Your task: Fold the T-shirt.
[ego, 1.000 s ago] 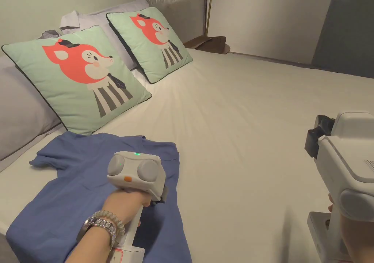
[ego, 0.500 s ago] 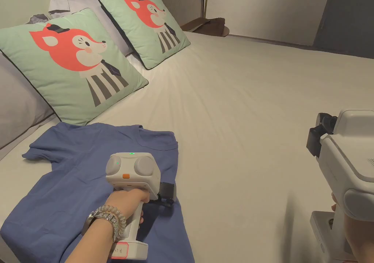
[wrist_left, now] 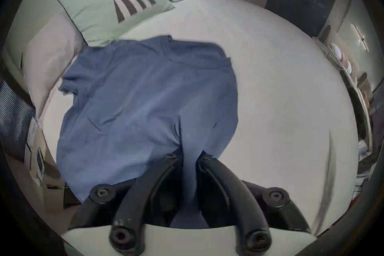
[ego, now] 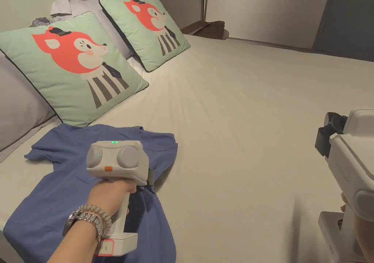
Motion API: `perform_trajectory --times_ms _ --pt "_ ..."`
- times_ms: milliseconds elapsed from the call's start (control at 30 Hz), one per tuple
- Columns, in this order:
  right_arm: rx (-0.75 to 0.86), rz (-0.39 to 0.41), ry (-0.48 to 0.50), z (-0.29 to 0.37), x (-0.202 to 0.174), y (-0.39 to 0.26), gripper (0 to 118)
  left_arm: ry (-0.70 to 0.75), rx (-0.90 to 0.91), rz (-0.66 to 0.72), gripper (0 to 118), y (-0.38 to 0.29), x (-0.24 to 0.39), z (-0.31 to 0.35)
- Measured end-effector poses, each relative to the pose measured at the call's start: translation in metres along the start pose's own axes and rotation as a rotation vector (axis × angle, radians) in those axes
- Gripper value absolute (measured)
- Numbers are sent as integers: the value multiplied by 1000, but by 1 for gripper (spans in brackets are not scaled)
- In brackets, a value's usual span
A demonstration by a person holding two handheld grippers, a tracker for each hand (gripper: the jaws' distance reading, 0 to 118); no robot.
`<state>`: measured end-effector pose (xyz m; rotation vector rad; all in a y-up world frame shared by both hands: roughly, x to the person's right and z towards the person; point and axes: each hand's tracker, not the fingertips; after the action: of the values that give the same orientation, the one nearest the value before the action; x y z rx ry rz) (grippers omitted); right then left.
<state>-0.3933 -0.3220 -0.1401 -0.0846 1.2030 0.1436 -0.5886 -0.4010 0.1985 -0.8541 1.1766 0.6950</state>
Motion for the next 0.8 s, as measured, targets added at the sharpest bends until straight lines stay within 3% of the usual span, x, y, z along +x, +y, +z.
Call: perform_trajectory --times_ms 400,600,800 --pt "109 -33 -44 41 32 29 0 -163 373 -64 5 30 46 152" --pt "164 -33 -123 83 74 44 0 -360 491 -197 5 27 129 195" --pt "179 -11 -247 124 124 38 0 -578 465 -366 5 3 232 202"
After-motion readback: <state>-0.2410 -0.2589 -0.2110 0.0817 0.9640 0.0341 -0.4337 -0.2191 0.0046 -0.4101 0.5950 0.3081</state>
